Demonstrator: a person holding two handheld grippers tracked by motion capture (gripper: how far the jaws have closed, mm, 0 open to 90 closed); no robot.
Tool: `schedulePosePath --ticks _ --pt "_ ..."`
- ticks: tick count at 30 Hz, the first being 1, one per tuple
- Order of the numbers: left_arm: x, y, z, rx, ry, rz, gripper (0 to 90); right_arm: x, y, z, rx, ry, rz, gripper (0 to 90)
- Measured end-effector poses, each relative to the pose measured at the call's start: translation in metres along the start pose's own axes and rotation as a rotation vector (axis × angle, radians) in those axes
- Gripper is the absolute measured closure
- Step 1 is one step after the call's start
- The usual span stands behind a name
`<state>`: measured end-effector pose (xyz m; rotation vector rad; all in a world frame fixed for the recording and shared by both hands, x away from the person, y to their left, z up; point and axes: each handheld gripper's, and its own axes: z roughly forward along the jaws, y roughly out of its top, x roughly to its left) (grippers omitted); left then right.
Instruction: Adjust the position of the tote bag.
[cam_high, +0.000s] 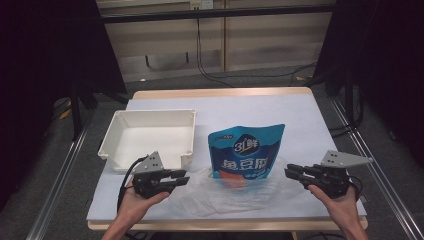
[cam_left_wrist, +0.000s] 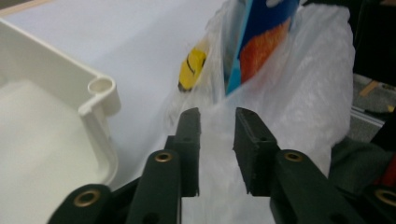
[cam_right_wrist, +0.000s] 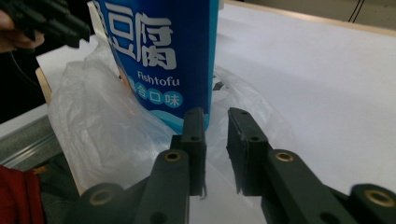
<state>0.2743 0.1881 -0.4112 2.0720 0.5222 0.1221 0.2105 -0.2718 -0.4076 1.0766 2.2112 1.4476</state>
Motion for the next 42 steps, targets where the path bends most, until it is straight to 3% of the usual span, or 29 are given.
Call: schedulePosePath --ticks 4,10,14,19,20,25,31,32,34,37,38,42 --pt "0.003 0.012 0.023 0.032 -0.020 0.014 78.3 -0.002 0.000 0.018 0.051 0.026 -0.005 87.2" --pt "0.002 0.014 0.055 0.110 -0.037 0.030 80.5 -0.001 -0.005 0.033 0.109 0.037 -0.001 90.0" --pt "-0.006 0.007 0.059 0.129 -0.087 0.048 80.6 0.001 -0.013 0.040 0.138 0.045 -0.001 90.0" --pt "-0.013 0.001 0.065 0.152 -0.133 0.058 88.1 0.003 -0.018 0.046 0.165 0.057 -0.001 90.0" --pt "-0.013 0.003 0.066 0.183 -0.128 0.068 89.7 0.003 -0.019 0.048 0.171 0.059 0.001 90.0" --pt "-0.012 -0.003 0.080 0.226 -0.119 0.063 89.7 0.000 -0.022 0.058 0.206 0.056 0.010 90.0" --pt "-0.013 -0.011 0.086 0.290 -0.103 0.084 90.0 -0.011 -0.032 0.060 0.261 -0.016 0.025 90.0" --pt "-0.013 -0.011 0.086 0.312 -0.097 0.109 89.9 -0.012 -0.033 0.060 0.260 -0.020 0.021 90.0" --pt "-0.014 -0.013 0.088 0.283 -0.094 0.085 89.7 -0.012 -0.033 0.060 0.249 -0.013 0.024 90.0" --pt "-0.012 -0.013 0.088 0.301 -0.103 0.102 89.4 -0.009 -0.025 0.059 0.207 0.010 0.022 90.0" --pt "-0.014 -0.014 0.090 0.289 -0.095 0.085 89.3 -0.008 -0.023 0.059 0.205 0.006 0.018 90.0" --pt "-0.016 -0.015 0.093 0.298 -0.098 0.083 89.2 -0.004 -0.017 0.060 0.199 0.011 0.001 90.0"
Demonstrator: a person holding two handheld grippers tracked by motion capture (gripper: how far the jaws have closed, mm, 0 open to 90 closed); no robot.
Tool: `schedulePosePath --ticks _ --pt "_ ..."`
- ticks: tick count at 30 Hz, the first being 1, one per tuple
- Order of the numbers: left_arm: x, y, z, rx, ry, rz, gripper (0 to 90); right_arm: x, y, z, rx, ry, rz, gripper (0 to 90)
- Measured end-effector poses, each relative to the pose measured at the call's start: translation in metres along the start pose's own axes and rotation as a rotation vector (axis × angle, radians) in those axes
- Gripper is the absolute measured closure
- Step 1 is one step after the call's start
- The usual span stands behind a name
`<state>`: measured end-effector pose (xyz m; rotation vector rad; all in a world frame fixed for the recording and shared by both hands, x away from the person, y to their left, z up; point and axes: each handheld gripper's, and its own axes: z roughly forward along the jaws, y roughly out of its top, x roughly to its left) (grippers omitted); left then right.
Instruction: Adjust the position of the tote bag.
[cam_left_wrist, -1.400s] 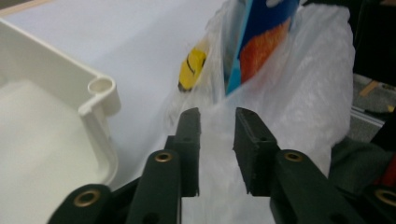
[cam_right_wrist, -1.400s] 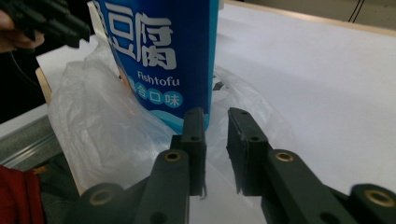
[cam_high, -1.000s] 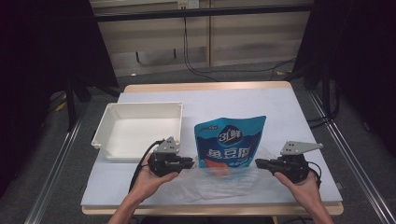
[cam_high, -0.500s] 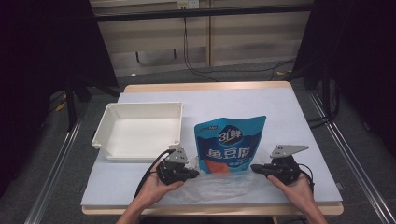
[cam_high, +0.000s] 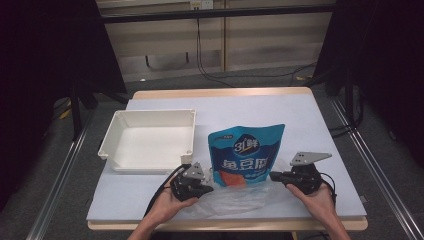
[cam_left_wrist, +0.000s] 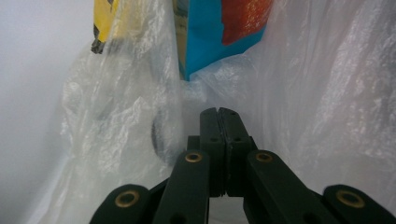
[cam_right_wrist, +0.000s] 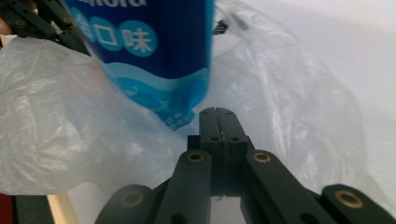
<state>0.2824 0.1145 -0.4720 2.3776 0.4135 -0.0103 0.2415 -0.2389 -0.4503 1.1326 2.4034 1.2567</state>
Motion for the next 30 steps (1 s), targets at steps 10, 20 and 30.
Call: schedulePosePath --ticks 10,20,30 --pt "-0.004 0.003 0.000 0.030 0.027 0.055 89.0 -0.006 -0.013 0.027 0.123 -0.021 -0.018 90.0" --pt "-0.002 -0.003 -0.011 0.072 0.079 0.069 89.5 -0.006 -0.015 0.015 0.193 -0.139 -0.095 90.0" --pt "-0.005 -0.013 -0.023 0.119 0.148 0.128 90.0 -0.014 -0.021 0.002 0.243 -0.242 -0.125 90.0"
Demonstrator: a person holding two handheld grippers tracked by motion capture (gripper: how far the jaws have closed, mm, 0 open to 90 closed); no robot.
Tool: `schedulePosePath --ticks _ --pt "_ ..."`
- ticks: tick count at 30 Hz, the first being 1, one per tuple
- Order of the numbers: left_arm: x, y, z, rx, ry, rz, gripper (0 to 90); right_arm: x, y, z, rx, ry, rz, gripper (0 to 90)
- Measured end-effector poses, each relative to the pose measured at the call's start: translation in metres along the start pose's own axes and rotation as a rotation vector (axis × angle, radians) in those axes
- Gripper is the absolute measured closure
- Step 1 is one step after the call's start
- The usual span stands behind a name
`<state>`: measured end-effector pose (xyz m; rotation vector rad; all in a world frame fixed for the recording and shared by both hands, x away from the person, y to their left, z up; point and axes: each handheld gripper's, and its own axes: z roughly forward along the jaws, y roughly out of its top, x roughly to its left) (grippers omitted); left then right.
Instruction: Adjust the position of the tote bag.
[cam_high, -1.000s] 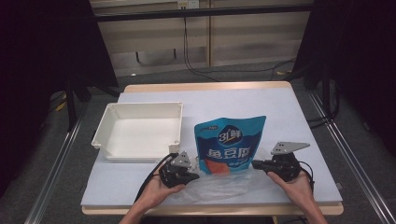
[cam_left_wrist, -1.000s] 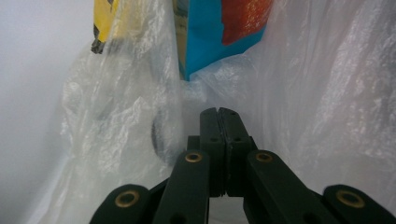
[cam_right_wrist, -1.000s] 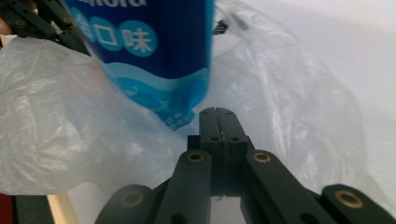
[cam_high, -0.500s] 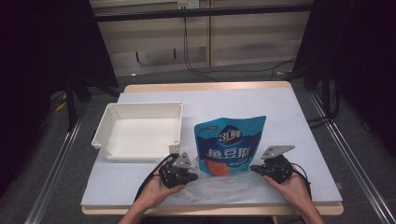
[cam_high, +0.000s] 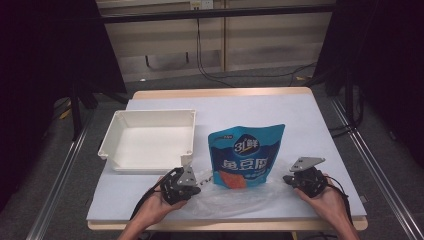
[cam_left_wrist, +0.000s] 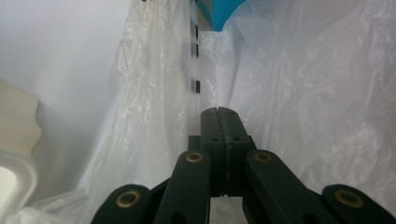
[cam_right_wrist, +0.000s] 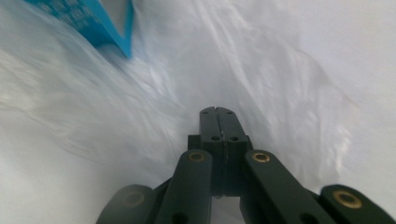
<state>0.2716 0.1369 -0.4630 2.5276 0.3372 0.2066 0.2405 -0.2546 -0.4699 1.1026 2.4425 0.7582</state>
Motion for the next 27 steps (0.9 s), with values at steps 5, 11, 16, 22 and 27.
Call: schedulePosePath --ticks 5,11,16,22,27 --pt "0.003 -0.009 -0.007 0.005 0.007 -0.009 90.0 -0.001 -0.002 -0.002 0.007 -0.018 0.000 90.0" --pt "0.006 -0.007 -0.003 -0.022 -0.014 -0.049 90.0 -0.002 -0.002 -0.006 -0.056 0.042 0.032 90.0" --pt "0.004 -0.003 -0.001 -0.014 -0.007 -0.038 90.0 0.001 0.007 -0.024 -0.166 0.089 0.061 90.0" --pt "0.005 -0.002 0.001 -0.029 -0.014 -0.058 89.8 0.006 0.020 -0.024 -0.218 0.182 0.060 90.0" --pt "0.004 0.001 0.003 -0.029 -0.017 -0.050 89.0 0.011 0.024 -0.001 -0.171 0.244 0.062 90.0"
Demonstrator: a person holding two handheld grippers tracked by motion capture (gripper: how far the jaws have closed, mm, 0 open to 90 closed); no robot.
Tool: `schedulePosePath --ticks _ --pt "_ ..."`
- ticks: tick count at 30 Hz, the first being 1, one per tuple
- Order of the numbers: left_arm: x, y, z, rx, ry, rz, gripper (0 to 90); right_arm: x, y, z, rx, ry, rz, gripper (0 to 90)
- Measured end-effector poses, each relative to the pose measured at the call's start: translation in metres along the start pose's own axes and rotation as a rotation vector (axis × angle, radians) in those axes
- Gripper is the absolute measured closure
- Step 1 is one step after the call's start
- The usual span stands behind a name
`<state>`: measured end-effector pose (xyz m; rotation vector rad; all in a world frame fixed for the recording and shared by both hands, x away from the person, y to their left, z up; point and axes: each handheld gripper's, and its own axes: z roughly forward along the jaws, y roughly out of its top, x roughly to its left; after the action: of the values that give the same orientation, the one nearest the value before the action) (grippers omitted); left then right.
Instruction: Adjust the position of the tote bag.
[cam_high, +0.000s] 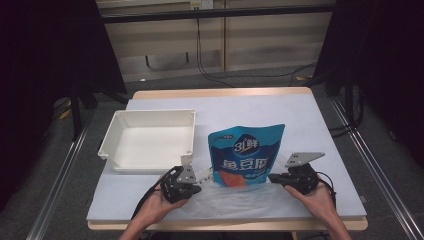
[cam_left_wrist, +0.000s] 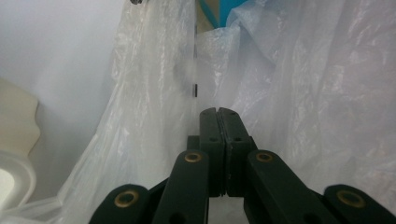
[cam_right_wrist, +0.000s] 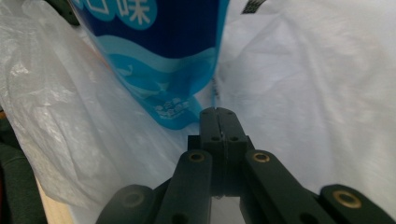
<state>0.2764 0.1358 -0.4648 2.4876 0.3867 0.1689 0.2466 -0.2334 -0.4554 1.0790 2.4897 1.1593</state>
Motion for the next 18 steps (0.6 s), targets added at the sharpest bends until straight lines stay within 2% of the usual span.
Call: schedulePosePath --ticks 1,4,5,6,7,8,10,12,13,14,16,17,18 --pt "0.000 0.000 0.000 0.001 -0.001 -0.002 89.1 0.000 -0.001 0.004 0.014 0.006 -0.006 90.0" --pt "0.000 0.001 0.000 0.008 -0.016 -0.002 89.8 -0.001 -0.005 0.014 0.088 -0.027 -0.021 90.0" --pt "0.001 0.002 -0.001 0.020 -0.018 0.007 90.0 -0.001 -0.007 0.016 0.120 -0.056 -0.040 90.0" --pt "-0.001 0.002 -0.001 0.026 0.005 0.010 90.0 -0.002 -0.009 0.016 0.117 -0.052 -0.043 90.0" --pt "-0.001 0.003 0.000 0.030 0.010 0.014 90.0 -0.003 -0.009 0.014 0.125 -0.064 -0.047 90.0" --pt "-0.002 0.004 0.000 0.042 0.034 0.034 90.0 -0.004 -0.009 0.013 0.137 -0.090 -0.071 90.0" --pt "-0.001 0.005 0.000 0.050 0.027 0.043 90.0 -0.006 -0.010 0.010 0.147 -0.107 -0.094 90.0" --pt "0.001 0.005 0.000 0.046 0.024 0.037 90.0 -0.008 -0.011 0.007 0.175 -0.156 -0.102 90.0" --pt "0.001 0.004 0.000 0.042 0.037 0.036 90.0 -0.009 -0.012 0.005 0.183 -0.168 -0.101 90.0" --pt "0.002 0.004 0.000 0.045 0.040 0.039 90.0 -0.012 -0.013 0.004 0.179 -0.166 -0.111 90.0" --pt "0.004 0.003 0.000 0.042 0.040 0.032 90.0 -0.014 -0.014 0.002 0.194 -0.193 -0.113 90.0" --pt "0.005 0.003 -0.001 0.045 0.040 0.032 90.0 -0.016 -0.014 0.001 0.194 -0.202 -0.129 90.0" --pt "0.006 0.002 -0.001 0.050 0.035 0.038 90.0 -0.016 -0.015 0.000 0.201 -0.207 -0.122 90.0"
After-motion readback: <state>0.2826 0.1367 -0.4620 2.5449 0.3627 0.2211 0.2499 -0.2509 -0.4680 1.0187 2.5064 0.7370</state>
